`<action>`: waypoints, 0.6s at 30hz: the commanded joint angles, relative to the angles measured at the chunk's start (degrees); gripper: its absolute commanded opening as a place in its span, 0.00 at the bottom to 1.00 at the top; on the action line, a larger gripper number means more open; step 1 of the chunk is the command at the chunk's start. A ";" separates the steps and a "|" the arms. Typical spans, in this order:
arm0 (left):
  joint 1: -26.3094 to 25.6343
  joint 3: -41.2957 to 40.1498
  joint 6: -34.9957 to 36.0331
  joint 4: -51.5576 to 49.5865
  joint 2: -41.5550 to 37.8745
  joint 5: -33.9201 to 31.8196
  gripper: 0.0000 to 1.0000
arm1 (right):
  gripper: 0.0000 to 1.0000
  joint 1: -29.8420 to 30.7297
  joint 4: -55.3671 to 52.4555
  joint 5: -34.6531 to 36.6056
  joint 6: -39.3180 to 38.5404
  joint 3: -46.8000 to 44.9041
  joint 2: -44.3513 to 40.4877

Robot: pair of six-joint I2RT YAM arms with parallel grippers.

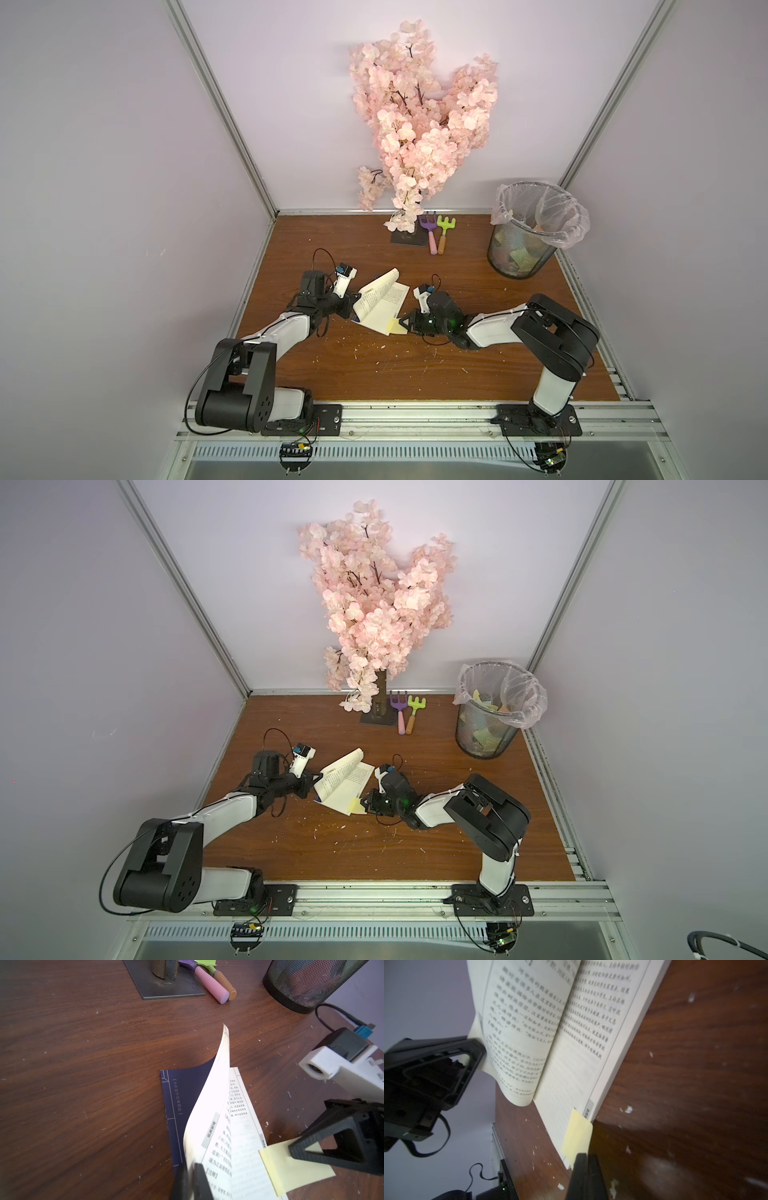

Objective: Peel off the used sticky note
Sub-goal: Tear off the note from the book.

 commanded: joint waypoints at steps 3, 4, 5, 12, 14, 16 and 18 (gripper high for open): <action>0.95 -1.17 -0.07 -2.07 0.89 -1.47 0.01 | 0.00 0.41 -8.28 5.38 -5.04 0.78 -4.90; 0.95 -1.19 -0.01 -2.08 0.82 -1.48 0.01 | 0.00 0.46 -9.63 5.96 -5.66 0.79 -5.44; 0.95 -1.17 0.00 -2.08 0.80 -1.33 0.01 | 0.00 0.35 -10.75 6.36 -6.31 0.80 -6.04; 1.02 -1.09 -0.04 -2.17 0.91 -1.41 0.01 | 0.00 -0.76 -12.62 5.64 -7.54 -0.90 -8.76; 1.06 -1.08 -0.01 -2.27 0.78 -1.19 0.01 | 0.00 -1.58 -11.84 4.89 -7.35 -1.88 -9.32; 1.04 -1.08 0.03 -2.30 0.88 -1.29 0.01 | 0.00 -2.15 -11.40 4.41 -7.70 -2.53 -9.84; 1.05 -1.05 0.09 -2.37 1.01 -1.31 0.01 | 0.00 -2.67 -11.73 4.10 -8.37 -2.84 -10.39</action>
